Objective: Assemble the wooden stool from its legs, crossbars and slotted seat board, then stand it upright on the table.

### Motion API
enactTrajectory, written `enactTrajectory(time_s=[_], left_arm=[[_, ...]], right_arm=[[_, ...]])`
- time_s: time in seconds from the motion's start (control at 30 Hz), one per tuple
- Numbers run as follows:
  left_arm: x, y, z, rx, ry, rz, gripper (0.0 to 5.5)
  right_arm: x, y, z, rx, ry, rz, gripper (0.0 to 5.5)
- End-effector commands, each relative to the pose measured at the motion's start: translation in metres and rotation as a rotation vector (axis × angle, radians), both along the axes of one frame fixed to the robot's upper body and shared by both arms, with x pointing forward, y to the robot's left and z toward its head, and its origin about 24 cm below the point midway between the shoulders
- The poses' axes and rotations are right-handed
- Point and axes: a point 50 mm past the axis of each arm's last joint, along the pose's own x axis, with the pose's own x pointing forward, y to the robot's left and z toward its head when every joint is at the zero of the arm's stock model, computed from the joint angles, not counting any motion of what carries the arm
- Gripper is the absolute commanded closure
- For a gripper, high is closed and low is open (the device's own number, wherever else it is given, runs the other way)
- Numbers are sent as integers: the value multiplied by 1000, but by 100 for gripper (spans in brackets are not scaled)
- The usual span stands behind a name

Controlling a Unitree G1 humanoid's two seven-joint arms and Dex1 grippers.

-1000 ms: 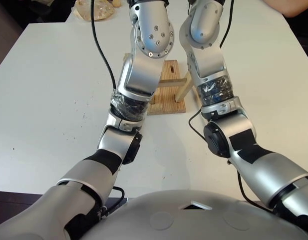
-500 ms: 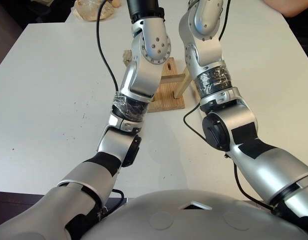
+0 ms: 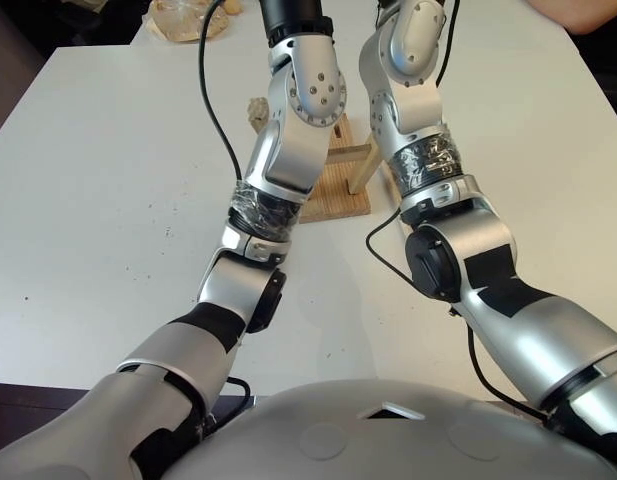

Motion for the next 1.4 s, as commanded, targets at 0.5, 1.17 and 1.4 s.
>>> enactTrajectory(time_s=[0.5, 1.17, 1.4], left_arm=[[-45, 5, 14, -322, 122, -193, 550], [-67, 149, -125, -509, 699, -445, 550], [-73, 125, -129, -438, 736, -633, 550]], right_arm=[[-71, 11, 40, -218, 44, -57, 12], [-54, -139, -68, -484, 356, 381, 131], [-61, -127, -96, -673, 404, 540, 228]])
